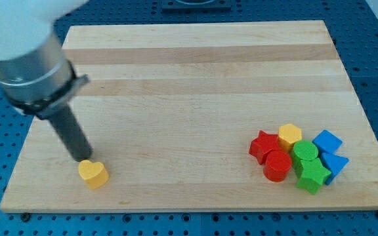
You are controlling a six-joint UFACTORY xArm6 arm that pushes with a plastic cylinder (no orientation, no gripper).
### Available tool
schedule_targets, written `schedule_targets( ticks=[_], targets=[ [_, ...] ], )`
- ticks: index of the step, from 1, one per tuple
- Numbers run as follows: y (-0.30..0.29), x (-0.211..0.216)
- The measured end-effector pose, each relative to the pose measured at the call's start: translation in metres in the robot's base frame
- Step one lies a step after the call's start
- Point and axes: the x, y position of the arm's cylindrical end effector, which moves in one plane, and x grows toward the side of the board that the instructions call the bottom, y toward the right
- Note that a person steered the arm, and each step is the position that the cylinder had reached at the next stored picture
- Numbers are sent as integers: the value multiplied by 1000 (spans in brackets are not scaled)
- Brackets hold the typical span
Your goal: Push the yellow heart to the bottom center of the board
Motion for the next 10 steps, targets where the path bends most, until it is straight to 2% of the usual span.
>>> schedule_targets(
  ticks=[1,3,4,5,6,7,8,10],
  targets=[
    [-10,5],
    [88,34],
    [65,12],
    [3,-4],
    [-31,19],
    [-29,63],
    [22,84],
    [167,84]
  ],
)
